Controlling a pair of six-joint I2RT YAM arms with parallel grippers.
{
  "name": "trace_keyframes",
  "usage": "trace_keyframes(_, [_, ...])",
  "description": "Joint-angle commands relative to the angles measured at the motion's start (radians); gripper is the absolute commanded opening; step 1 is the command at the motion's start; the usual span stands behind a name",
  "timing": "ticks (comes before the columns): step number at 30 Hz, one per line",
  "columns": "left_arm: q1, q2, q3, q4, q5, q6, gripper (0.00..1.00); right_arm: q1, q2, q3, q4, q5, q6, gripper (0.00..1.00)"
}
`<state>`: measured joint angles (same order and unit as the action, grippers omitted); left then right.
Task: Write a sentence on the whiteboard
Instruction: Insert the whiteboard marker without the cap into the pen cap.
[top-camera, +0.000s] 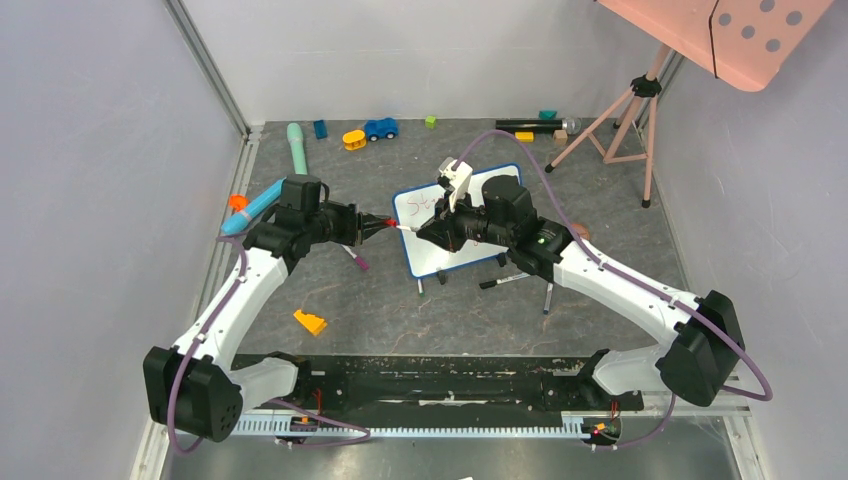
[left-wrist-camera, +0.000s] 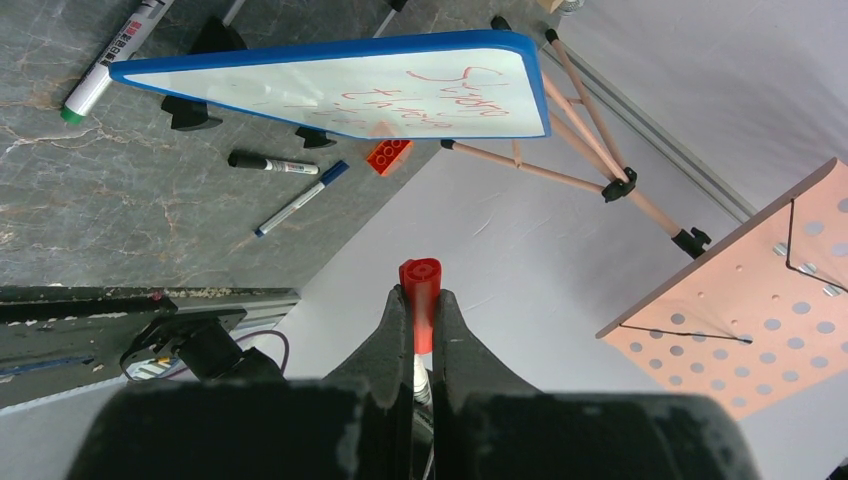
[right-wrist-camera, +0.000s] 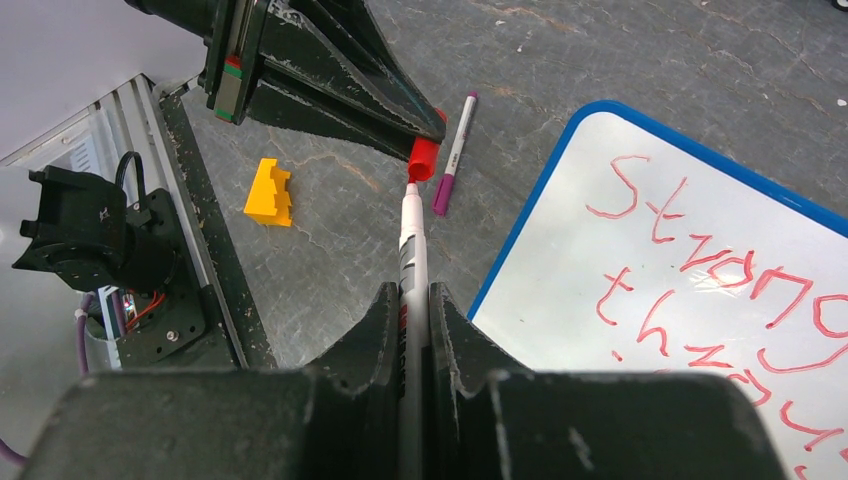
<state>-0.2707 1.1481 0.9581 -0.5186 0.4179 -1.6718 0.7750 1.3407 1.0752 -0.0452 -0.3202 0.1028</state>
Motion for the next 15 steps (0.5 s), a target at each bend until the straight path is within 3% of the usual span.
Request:
trace_keyframes(1, [-0.005, -0.028, -0.012, 0.025, 0.037, -0.029, 0.02, 0.003, -0.022, 0.032, 0.051, 0.021, -0.017, 0.00])
trace_keyframes(15, [-0.005, -0.032, -0.012, 0.023, 0.040, -0.029, 0.02, 0.003, -0.022, 0.029, 0.050, 0.023, -0.015, 0.00])
